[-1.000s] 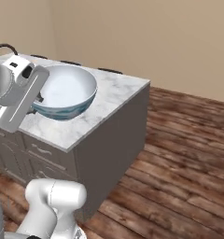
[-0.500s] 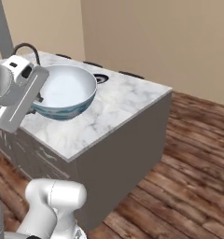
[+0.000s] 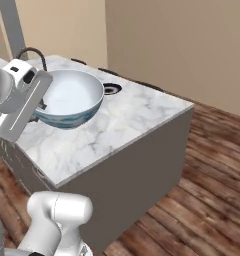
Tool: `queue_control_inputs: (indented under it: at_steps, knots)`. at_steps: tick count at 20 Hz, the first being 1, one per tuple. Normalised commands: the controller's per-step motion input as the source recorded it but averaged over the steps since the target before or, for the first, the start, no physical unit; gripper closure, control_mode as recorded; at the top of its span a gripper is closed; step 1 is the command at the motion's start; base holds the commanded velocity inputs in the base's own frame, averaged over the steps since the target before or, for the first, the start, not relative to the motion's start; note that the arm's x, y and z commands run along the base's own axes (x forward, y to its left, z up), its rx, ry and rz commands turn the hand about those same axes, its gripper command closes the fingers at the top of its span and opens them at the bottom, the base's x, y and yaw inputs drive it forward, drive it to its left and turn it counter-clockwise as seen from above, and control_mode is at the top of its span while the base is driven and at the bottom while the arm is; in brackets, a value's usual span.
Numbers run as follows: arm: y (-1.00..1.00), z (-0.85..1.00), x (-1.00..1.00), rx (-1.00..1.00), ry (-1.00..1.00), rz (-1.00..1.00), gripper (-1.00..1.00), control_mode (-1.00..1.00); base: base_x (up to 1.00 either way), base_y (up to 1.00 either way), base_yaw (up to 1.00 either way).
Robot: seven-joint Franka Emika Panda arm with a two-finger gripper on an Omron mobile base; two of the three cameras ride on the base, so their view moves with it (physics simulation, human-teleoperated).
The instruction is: Move the bowls from the cabinet to the plates on the dining table.
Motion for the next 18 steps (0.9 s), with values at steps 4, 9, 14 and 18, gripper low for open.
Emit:
queue_control_inputs:
  at_steps: [4,9,14,18]
  knots:
    - [0.00,0.00,0.00,0.00,0.00,0.00,1.00,1.00,0.23,-0.61,0.25]
    - [0.00,0.00,0.00,0.00,0.00,0.00,1.00,1.00,0.16,-0.67,0.24]
    - [0.00,0.00,0.00,0.00,0.00,0.00,1.00,1.00,0.16,-0.65,0.26]
    - [0.00,0.00,0.00,0.00,0.00,0.00,1.00,1.00,0.16,-0.62,0.26]
